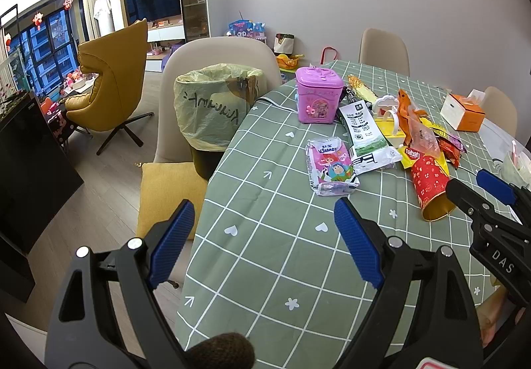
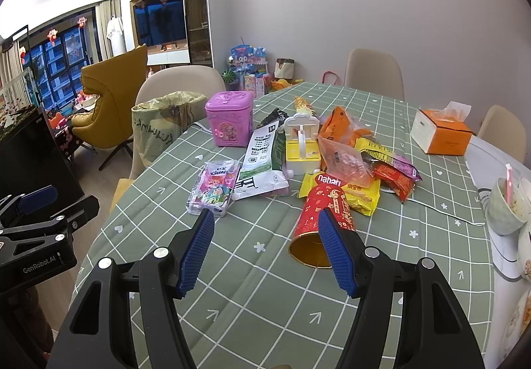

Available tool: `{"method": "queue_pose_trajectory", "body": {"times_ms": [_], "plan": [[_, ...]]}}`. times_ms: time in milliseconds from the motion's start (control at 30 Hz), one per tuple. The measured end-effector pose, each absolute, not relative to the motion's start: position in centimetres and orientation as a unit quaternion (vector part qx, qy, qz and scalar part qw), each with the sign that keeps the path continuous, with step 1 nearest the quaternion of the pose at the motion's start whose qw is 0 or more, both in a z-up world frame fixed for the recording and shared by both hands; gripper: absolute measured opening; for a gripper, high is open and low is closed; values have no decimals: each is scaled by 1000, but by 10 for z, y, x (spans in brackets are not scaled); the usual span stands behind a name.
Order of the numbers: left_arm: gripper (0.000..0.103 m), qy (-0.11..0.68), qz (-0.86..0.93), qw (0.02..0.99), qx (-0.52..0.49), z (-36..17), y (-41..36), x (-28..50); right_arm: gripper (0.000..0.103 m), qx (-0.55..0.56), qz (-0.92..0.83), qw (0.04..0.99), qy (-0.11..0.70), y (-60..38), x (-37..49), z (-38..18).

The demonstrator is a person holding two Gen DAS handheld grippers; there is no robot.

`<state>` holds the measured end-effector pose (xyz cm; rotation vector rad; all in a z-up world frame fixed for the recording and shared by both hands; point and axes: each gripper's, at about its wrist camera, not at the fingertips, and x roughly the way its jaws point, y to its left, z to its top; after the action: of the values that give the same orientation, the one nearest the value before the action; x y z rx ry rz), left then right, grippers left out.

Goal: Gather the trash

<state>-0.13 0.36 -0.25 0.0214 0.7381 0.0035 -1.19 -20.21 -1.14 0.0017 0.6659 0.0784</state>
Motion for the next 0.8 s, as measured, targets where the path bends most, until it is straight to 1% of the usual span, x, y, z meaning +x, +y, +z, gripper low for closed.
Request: {"method": "queue_pose_trajectory", "body": {"times_ms": [800], "plan": [[82, 362, 2, 932, 10, -2, 3, -2, 62, 3, 37, 945, 325, -206, -14, -9]]}}
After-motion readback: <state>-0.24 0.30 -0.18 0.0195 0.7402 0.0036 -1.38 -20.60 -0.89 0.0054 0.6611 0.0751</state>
